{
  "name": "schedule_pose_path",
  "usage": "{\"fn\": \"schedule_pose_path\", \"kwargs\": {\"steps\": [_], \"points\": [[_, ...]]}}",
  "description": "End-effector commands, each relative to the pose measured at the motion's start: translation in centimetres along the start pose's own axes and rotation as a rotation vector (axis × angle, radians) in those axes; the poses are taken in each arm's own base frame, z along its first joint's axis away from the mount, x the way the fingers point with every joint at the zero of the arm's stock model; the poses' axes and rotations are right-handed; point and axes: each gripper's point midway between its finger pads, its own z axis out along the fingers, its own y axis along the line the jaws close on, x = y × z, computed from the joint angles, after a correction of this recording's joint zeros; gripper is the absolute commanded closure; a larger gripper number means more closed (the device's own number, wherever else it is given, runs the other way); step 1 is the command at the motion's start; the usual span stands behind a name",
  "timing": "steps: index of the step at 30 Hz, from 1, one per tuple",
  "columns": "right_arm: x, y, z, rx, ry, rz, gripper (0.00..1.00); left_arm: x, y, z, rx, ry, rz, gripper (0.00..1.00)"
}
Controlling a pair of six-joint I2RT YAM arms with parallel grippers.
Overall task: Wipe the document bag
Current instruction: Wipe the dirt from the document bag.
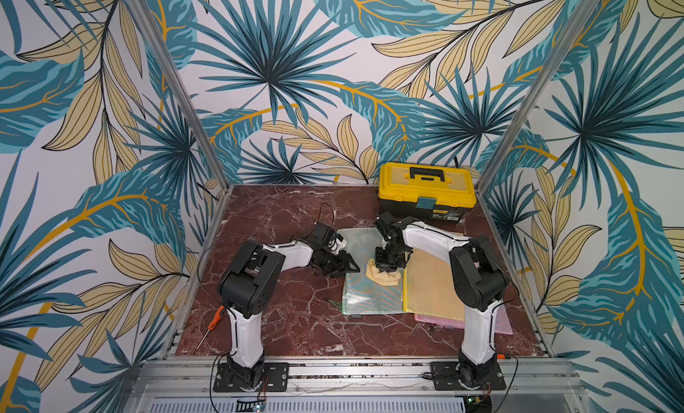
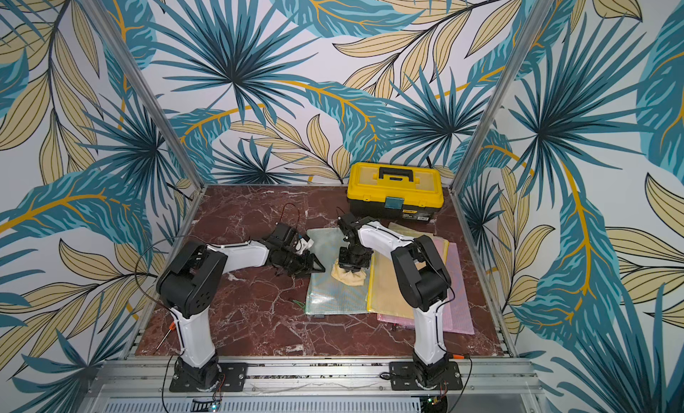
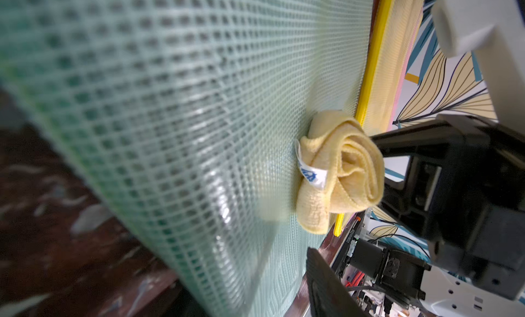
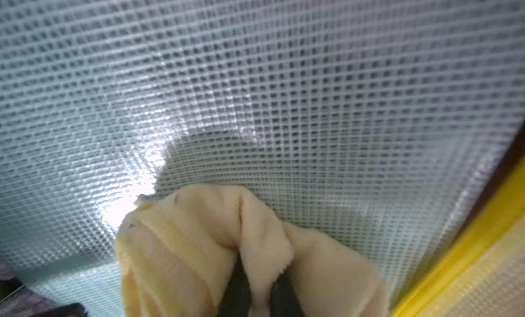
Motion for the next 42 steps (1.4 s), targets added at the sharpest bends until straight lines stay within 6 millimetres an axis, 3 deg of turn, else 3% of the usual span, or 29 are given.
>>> {"fn": "schedule_pose_path", "kwargs": {"steps": [1,6,11,14,23,26,29,35,39,42], "points": [[2.5,-1.2,3.5,0.049,0.103,0.013,1.00,0.7,2.3,-0.7,-0.082,-0.028,-0.067,0.60],[3.0,-1.6,3.9,0.055,0.118,0.012,1.00,0.4,0.5,-3.5,-0.039,-0.085,-0.055,0.74],[3.2,-1.7,4.3,0.055,0.129,0.017,1.00,0.5,-1.7,-4.9,0.008,-0.107,-0.025,0.75],[3.2,-1.6,4.3,0.048,0.128,0.018,1.00,0.6,-1.6,-5.0,0.013,-0.104,-0.029,0.76],[3.1,-0.7,3.1,0.033,0.117,0.000,1.00,1.0,-0.9,-4.2,0.003,-0.076,-0.035,0.95],[2.6,1.6,0.8,0.033,0.050,-0.059,1.00,1.5,1.1,-4.1,-0.058,-0.089,-0.073,1.00],[2.6,5.7,-0.2,-0.043,0.035,-0.104,1.00,2.8,4.2,-3.3,-0.124,-0.066,-0.133,1.00],[1.6,11.9,1.7,-0.102,0.061,-0.154,1.00,4.6,7.6,-2.4,-0.189,-0.021,-0.184,1.00],[-0.8,13.0,3.3,-0.091,0.046,-0.123,1.00,4.7,7.9,-3.0,-0.182,-0.030,-0.186,1.00],[-3.5,12.5,3.9,-0.071,0.015,-0.081,1.00,4.9,7.8,-3.4,-0.171,-0.034,-0.184,1.00]]}}
